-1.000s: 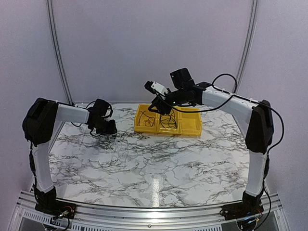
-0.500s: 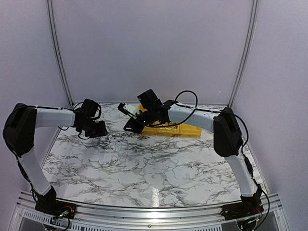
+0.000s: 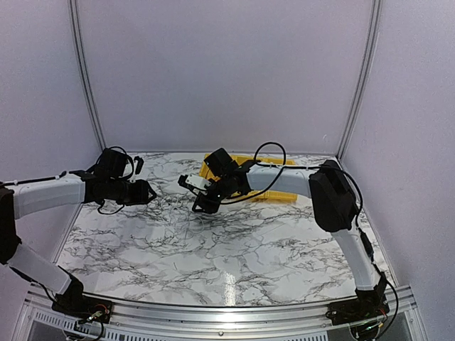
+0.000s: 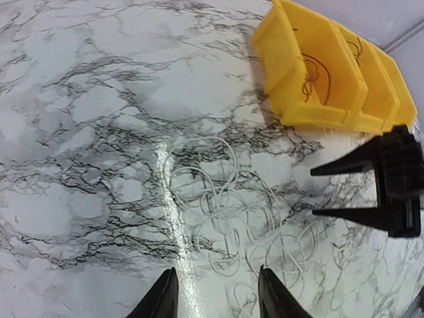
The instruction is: Untangle the cables
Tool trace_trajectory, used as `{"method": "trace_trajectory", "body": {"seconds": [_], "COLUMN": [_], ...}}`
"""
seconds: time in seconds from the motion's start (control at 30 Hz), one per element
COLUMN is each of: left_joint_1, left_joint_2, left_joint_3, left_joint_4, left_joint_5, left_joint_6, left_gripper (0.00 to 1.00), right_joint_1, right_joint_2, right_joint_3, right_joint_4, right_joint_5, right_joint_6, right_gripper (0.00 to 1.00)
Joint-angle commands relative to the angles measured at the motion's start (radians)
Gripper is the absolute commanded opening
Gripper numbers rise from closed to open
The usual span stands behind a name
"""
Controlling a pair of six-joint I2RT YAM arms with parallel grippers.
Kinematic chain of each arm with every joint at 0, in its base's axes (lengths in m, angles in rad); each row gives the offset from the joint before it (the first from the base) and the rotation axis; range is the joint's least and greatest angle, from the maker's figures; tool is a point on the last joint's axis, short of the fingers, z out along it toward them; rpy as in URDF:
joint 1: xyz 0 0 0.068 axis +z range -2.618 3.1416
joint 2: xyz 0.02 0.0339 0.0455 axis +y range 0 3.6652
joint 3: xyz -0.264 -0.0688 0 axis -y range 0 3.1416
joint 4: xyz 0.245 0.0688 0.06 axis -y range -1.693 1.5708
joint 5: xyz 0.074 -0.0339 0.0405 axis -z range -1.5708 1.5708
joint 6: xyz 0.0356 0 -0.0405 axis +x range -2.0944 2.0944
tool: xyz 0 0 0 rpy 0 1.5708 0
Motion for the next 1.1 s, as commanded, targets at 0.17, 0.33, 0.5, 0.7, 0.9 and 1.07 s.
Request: {"method": "trace_trajectory", "body": {"seconds": [0.17,0.33,0.5,0.7,0.9,1.07], "left_joint_1": [-0.028,-0.028,-0.029,-0.028,-0.03,-0.035], "left_joint_2": [-0.069,-0.068,-0.061,-0.059,-0.027,-0.033], "left_joint_3": [-0.037,-0.065,-0.085,-0.093,-0.094,-0.097], "left_joint_4": [0.068,0.079,0.09,0.109,0.139,0.147], "left_joint_5": [0.057,0.061,0.07,0.064,0.08,0.106], "left_joint_6": [0.093,0.082,0.069,0.057,0.021,0.022], "left_gripper": [0.45,0.46,0.46,0.46,0.46,0.46], "right_joint_1": [-0.012,-0.01,-0.013,-0.045,-0.039,-0.026], "right_joint_2": [-0.01,0.016,0.006,-0.074,-0.089,-0.031], "right_joint_3": [-0.031,-0.015,-0.019,-0.066,-0.104,-0.046], "right_joint_4": [-0.073,-0.073,-0.073,-0.115,-0.176,-0.157], "right_joint_5": [-0.063,-0.074,-0.027,-0.078,-0.188,-0.176], "right_joint_6": [-0.15,-0.151,-0.13,-0.184,-0.242,-0.203], "right_gripper": [0.43,0.43,0.44,0.43,0.44,0.45]}}
